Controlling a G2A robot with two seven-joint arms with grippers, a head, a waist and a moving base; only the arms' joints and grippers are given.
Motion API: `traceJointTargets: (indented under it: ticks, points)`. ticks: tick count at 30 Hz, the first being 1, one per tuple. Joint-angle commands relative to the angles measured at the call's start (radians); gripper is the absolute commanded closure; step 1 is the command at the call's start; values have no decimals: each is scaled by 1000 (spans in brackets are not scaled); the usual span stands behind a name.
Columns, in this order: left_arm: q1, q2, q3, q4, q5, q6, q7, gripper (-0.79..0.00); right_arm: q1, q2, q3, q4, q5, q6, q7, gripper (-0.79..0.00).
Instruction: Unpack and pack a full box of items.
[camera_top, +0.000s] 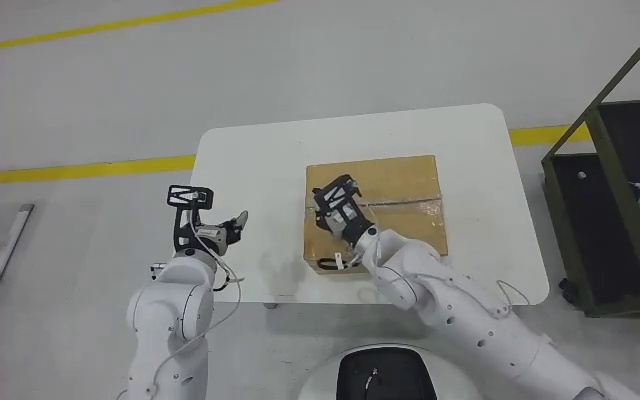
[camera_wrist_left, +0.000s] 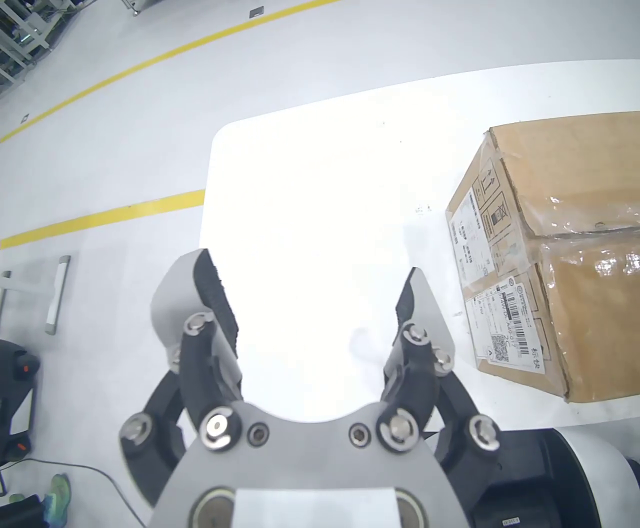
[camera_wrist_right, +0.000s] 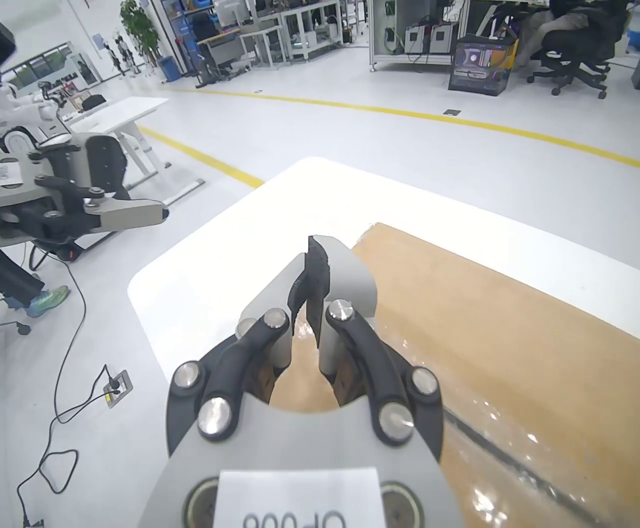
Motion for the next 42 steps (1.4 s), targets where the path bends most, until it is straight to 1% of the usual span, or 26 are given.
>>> traceJointTargets:
  ticks: [1,7,14,27,35,42]
  points:
    - [0,0,0,0,0,0,0,-785,21,-14,-16,53,-3,19,1,0]
    - [0,0,0,0,0,0,0,-785,44,-38,-18,147,9,42,-1,0]
    - [0,0,0,0,0,0,0,-785,24,-37,20,172,-37,30,-9,0]
    - [0,0,0,0,0,0,0,-785,-106,2,161,45,-131,-16,46,0]
    - [0,0,0,0,0,0,0,-785,-201,28,270,-53,-164,-35,81,0]
    - [0,0,0,0,0,0,0,-785,-261,43,368,-115,-124,-52,145,0]
